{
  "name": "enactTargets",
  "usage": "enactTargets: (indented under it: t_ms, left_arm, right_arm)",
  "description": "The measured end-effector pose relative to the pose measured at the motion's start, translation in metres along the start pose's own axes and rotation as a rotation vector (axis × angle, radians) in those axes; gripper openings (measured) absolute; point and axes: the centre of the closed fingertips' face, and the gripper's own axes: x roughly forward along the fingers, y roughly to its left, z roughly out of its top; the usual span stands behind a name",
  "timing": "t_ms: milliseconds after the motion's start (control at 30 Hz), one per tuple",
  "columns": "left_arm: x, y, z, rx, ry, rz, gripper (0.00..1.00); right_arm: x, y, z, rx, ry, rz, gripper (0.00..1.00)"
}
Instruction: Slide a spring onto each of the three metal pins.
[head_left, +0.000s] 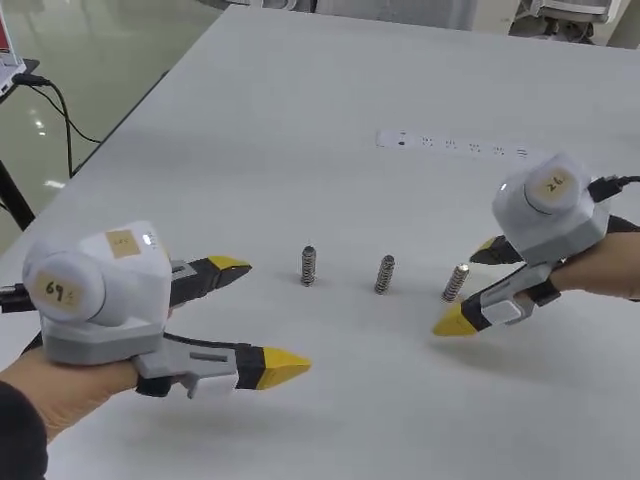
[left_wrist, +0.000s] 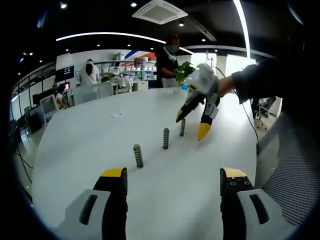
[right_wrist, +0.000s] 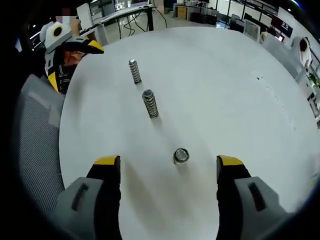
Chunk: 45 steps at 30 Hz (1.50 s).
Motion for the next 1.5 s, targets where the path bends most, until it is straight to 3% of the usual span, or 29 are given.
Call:
enactTargets:
  t_ms: [233, 700, 1233, 1500]
  left_arm:
    - [0.000, 0.001, 0.000, -0.001, 0.002, 0.002, 0.75]
    - [-0.001, 0.004, -0.002, -0.007, 0.004, 0.011, 0.76]
    - [-0.005, 0.006, -0.005, -0.014, 0.006, 0.019, 0.77]
    - [-0.006, 0.008, -0.005, -0.015, 0.005, 0.022, 0.77]
  right_arm:
    - [-0.006, 0.003, 0.004, 0.013, -0.068, -0.023, 0.87]
    - [-0.024, 0.017, 0.007, 0.043, -0.183, -0.052, 0.89]
    - [-0.045, 0.033, 0.004, 0.055, -0.257, -0.093, 0.89]
    - [-0.055, 0.039, -0.001, 0.096, -0.303, -0.116, 0.89]
